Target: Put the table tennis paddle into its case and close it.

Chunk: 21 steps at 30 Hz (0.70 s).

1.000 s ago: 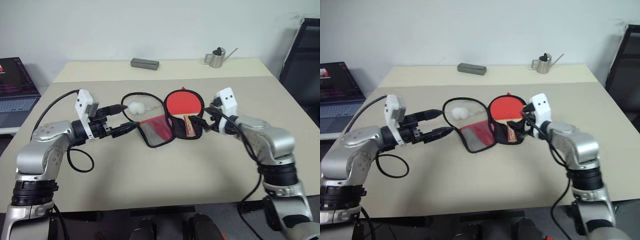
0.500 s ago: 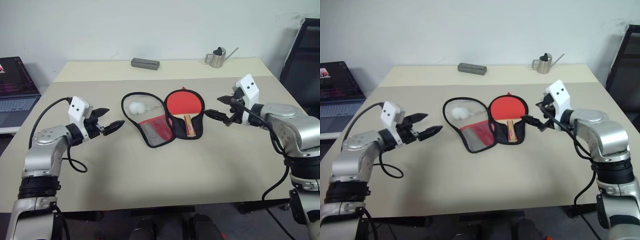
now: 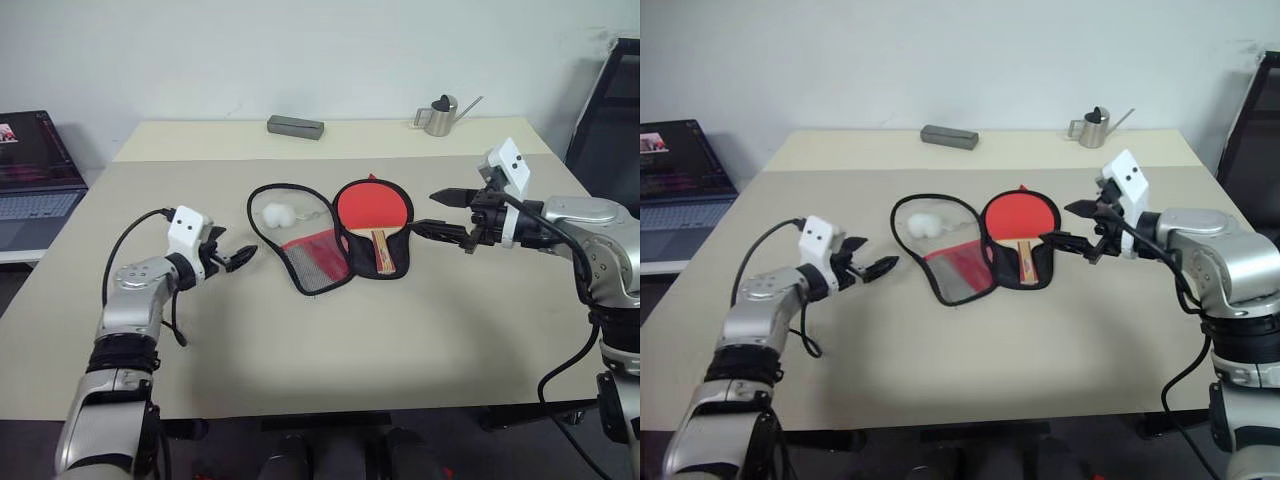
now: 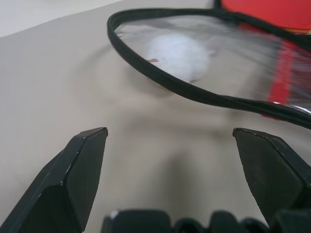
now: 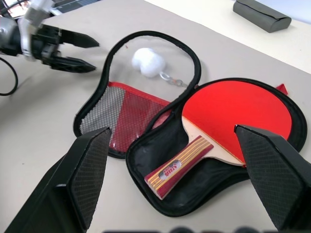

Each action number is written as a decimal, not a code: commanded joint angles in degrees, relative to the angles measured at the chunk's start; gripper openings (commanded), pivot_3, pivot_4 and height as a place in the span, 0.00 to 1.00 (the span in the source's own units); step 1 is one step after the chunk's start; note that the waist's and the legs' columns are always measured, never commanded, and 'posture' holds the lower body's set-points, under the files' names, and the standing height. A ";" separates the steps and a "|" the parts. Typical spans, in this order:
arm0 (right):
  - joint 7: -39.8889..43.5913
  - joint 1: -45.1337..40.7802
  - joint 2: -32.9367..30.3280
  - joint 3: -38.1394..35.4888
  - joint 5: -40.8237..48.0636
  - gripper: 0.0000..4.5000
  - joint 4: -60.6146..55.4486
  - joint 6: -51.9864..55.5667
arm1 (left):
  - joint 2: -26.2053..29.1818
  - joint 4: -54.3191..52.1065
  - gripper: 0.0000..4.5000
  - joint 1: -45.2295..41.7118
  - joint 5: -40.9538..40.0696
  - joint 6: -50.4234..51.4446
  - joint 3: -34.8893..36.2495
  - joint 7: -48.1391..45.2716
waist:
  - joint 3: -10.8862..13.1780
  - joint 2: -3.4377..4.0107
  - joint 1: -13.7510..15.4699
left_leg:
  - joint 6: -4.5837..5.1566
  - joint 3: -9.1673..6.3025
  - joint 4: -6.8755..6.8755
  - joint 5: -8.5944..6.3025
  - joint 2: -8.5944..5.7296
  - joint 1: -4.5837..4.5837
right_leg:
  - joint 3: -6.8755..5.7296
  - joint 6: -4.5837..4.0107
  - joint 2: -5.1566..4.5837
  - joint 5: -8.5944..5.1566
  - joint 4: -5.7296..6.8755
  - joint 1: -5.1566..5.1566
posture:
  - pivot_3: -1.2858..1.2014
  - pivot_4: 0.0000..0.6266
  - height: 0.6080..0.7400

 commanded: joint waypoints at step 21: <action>8.57 -1.14 -7.88 -5.39 4.08 0.99 -2.32 -4.62 | -8.95 20.14 1.00 -19.06 4.37 -11.82 -1.69 -1.40 | 0.02 -0.07 0.28 | -0.01 -0.01 0.03 0.00 -0.05 -0.05 | -0.05 0.08 -0.03 0.04 -0.09 0.04 | 0.52 0.24 1.00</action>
